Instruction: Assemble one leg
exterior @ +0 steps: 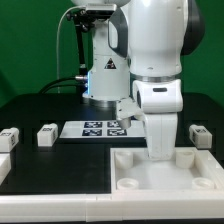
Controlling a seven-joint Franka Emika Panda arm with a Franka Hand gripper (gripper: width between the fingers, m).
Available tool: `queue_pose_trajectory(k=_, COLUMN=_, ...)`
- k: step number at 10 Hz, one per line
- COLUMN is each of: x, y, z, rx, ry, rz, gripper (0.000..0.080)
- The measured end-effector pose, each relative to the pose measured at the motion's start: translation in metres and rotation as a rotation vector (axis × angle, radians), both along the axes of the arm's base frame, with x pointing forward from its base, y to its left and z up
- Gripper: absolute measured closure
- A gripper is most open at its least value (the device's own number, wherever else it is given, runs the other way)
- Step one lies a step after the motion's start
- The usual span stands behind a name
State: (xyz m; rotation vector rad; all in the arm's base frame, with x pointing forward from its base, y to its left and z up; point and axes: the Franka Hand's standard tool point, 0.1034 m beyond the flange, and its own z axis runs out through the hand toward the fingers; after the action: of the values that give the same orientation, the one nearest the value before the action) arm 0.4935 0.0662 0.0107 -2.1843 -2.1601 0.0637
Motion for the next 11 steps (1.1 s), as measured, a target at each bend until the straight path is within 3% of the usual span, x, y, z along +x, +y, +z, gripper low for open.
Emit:
queue_pose_trajectory(k=4, x=0.0003, y=-0.0016, z=-0.0002, rx=0.000, ry=0.000, rz=0.003, gripper=0.0733)
queue_pose_trajectory(k=5, x=0.0003, y=-0.0018, z=-0.0003, rx=0.000, ry=0.000, rz=0.003, gripper=0.0632)
queue_pose_trajectory(k=6, x=0.0003, y=-0.0019, z=-0.0003, rx=0.000, ry=0.000, rz=0.003, gripper=0.0632)
queue_pose_trajectory(k=8, x=0.0002, y=-0.0020, z=-0.0005, rx=0.000, ry=0.000, rz=0.002, gripper=0.0272)
queue_pose_trajectory(k=9, x=0.0002, y=-0.0021, z=-0.0005, rx=0.000, ry=0.001, rz=0.002, gripper=0.0272)
queue_pose_trajectory(k=10, x=0.0002, y=-0.0021, z=-0.0005, rx=0.000, ry=0.001, rz=0.002, gripper=0.0186)
queue_pose_trajectory(k=11, x=0.0002, y=-0.0021, z=-0.0005, rx=0.000, ry=0.001, rz=0.002, gripper=0.0157)
